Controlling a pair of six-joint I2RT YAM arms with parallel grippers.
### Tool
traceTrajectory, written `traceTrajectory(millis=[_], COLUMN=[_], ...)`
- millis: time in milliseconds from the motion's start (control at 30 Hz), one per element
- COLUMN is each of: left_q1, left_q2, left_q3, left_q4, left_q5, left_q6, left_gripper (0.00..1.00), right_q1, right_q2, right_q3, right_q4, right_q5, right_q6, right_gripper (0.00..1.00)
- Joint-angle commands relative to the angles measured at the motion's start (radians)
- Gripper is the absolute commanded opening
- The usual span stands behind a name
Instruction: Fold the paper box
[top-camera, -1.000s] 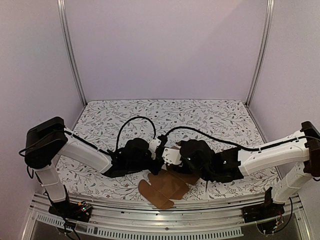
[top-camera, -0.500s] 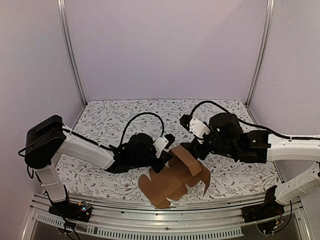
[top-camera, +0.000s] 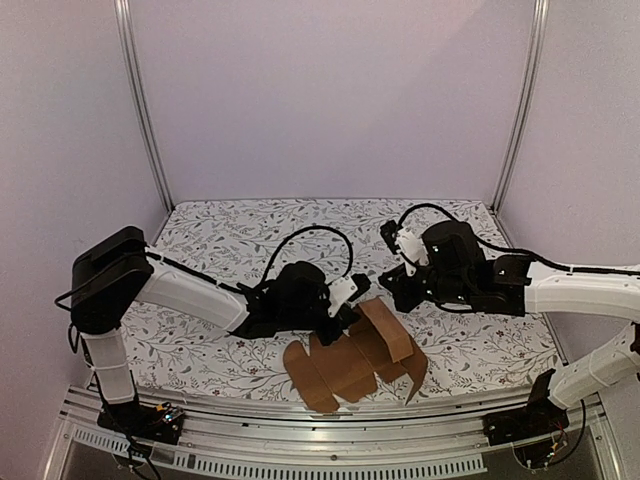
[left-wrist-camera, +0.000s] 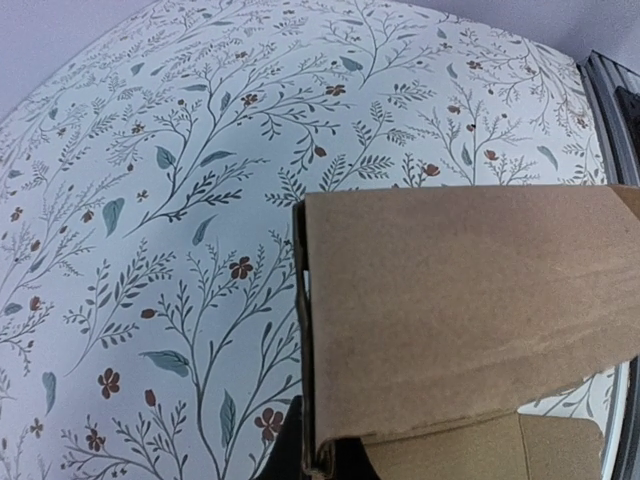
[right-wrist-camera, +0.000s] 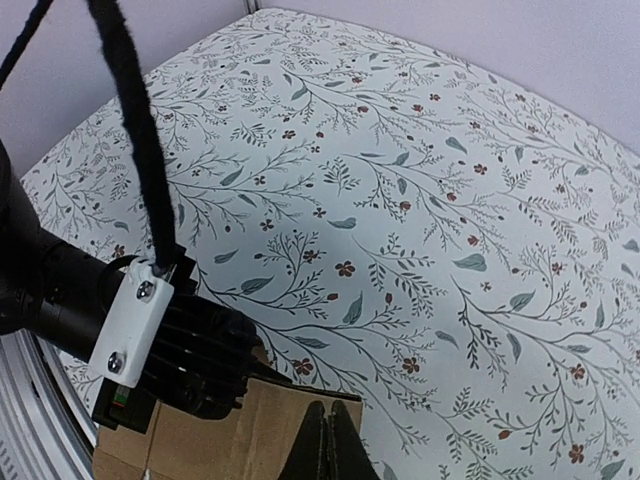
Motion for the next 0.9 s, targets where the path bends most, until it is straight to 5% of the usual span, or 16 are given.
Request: traceTrajectory(millis=[0, 667, 867], left_q1=[0.003, 0.003, 0.003], left_q2=[0.042, 0.074, 0.077], left_q3=[0.047, 0.004, -0.022], left_q4=[-0.056, 0.028, 0.069], left_q5=[0.038, 0.043, 0.058], left_q6=[0.014, -0.03, -0.041], left_gripper=[0.0, 0.0, 0.07], right_q1=[-0.015, -0.016, -0.017], right_q2=[0.044, 0.185, 0.228], right_q3=[-0.032, -0.108, -0.134], right_q4=[0.064, 0.29, 0.315], right_q5=[-0.061, -0.124, -0.121], right_q6=[0.084, 0.209, 0.224], right_gripper=[0.0, 0.0, 0.0])
